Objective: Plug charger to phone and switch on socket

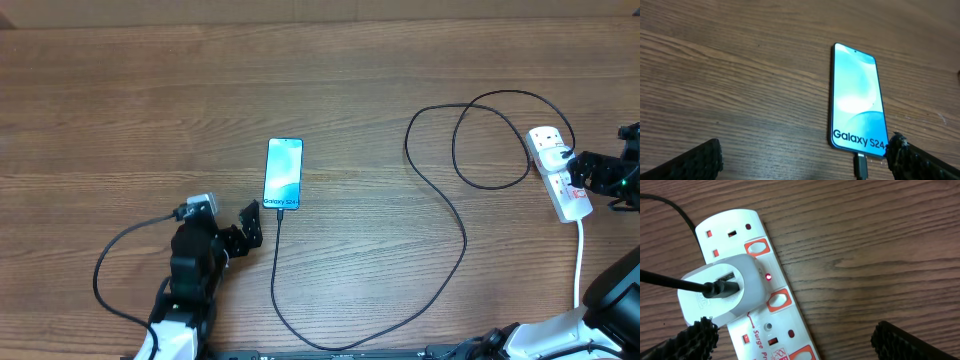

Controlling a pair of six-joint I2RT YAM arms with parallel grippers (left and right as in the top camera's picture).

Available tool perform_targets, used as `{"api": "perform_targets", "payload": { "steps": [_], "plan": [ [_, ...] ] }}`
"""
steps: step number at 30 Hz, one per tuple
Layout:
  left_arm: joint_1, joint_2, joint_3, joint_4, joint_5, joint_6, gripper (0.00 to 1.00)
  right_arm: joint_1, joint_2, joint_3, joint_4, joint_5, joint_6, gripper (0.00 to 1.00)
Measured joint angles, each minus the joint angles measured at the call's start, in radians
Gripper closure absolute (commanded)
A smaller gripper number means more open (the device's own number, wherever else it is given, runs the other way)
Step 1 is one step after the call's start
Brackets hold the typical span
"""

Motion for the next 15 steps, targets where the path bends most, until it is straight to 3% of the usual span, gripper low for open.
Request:
{"api": "perform_targets", "payload": {
  "steps": [8,15],
  "plan": [
    [0.0,-0.113,-0.074,-0.005,-0.019,-0.003,0.0,0.0,0.0,0.0,0.0,0.0,0.0,0.0],
    [0.0,-0.225,-0.079,-0.139,-0.051,-0.003,0.0,0.0,0.0,0.0,0.0,0.0,0.0,0.0]
  ]
}}
